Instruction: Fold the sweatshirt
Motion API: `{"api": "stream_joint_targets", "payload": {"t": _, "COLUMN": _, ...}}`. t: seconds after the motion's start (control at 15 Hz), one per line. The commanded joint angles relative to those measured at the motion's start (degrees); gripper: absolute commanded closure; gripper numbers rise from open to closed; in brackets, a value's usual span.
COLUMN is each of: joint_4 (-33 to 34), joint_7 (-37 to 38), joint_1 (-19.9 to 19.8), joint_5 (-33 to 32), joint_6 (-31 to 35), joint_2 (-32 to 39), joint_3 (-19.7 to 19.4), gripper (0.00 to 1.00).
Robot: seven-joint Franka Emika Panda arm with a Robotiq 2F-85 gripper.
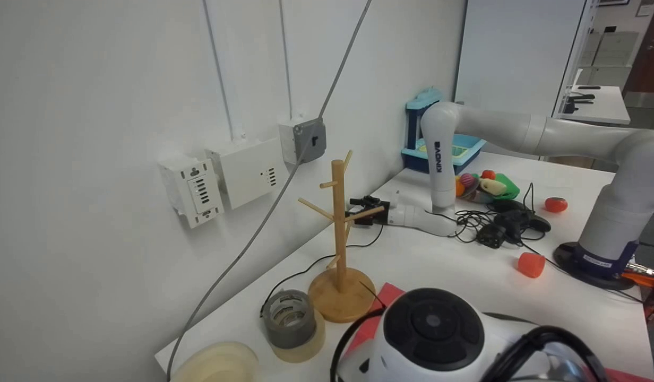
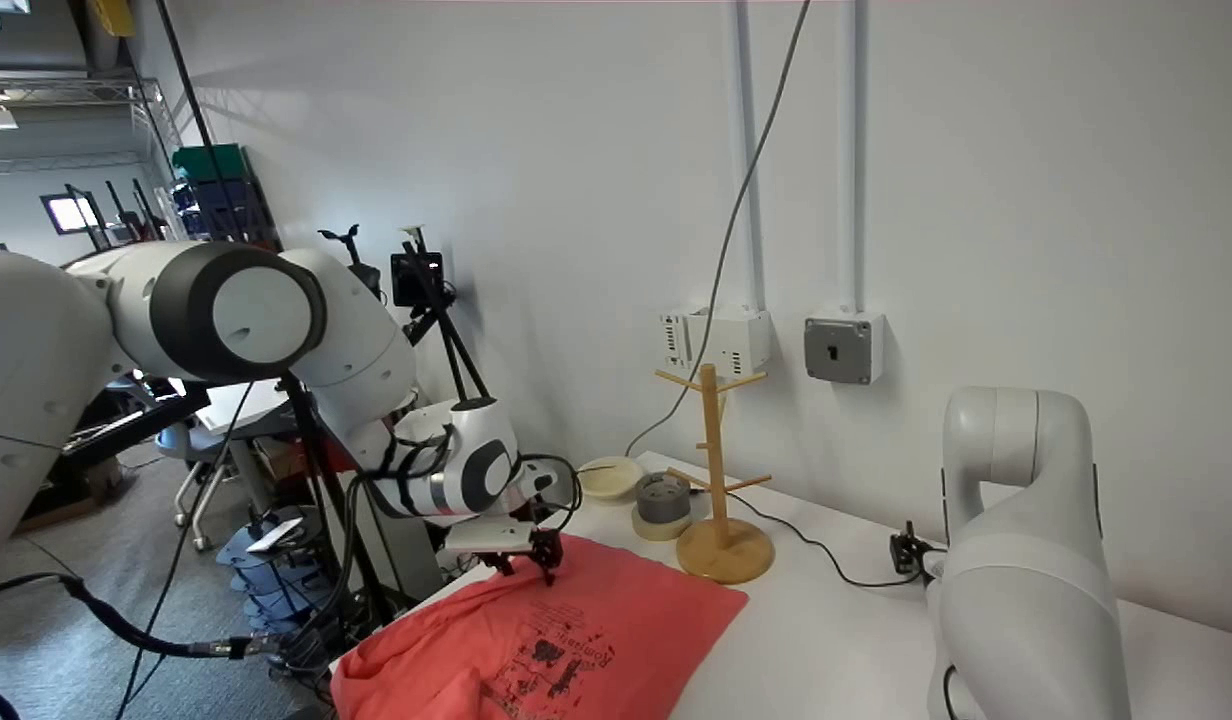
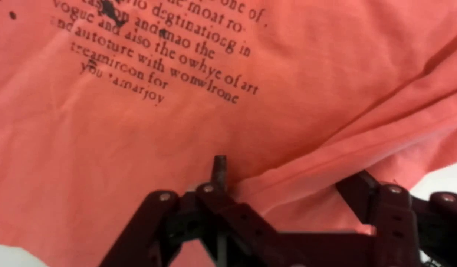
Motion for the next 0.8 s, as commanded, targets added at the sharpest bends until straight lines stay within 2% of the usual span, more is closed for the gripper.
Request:
{"api": "stream_joint_targets", "payload": {"t": 0.0, "joint_4": -2.4, "joint_7": 2.4, "joint_1": 1.7, "joint_5": -1.3, "joint_6": -2.6, "joint_2": -3.2, "joint_3": -1.1, "gripper": 0.56}}
{"api": "stream_joint_targets", "payload": {"t": 0.33, "joint_4": -3.4, "joint_7": 3.6, "joint_1": 2.3, "joint_5": -2.3, "joint_6": -4.4, "joint_2": -4.7, "joint_3": -0.9, "gripper": 0.94}}
{"api": "stream_joint_targets", "payload": {"t": 0.4, "joint_4": -3.6, "joint_7": 4.0, "joint_1": 2.4, "joint_5": -2.6, "joint_6": -4.5, "joint_2": -4.9, "joint_3": -1.0, "gripper": 0.99}}
{"api": "stream_joint_targets", "payload": {"t": 0.73, "joint_4": -6.4, "joint_7": 6.8, "joint_1": 3.3, "joint_5": -4.6, "joint_6": -3.3, "joint_2": -7.4, "joint_3": -2.4, "gripper": 0.99}}
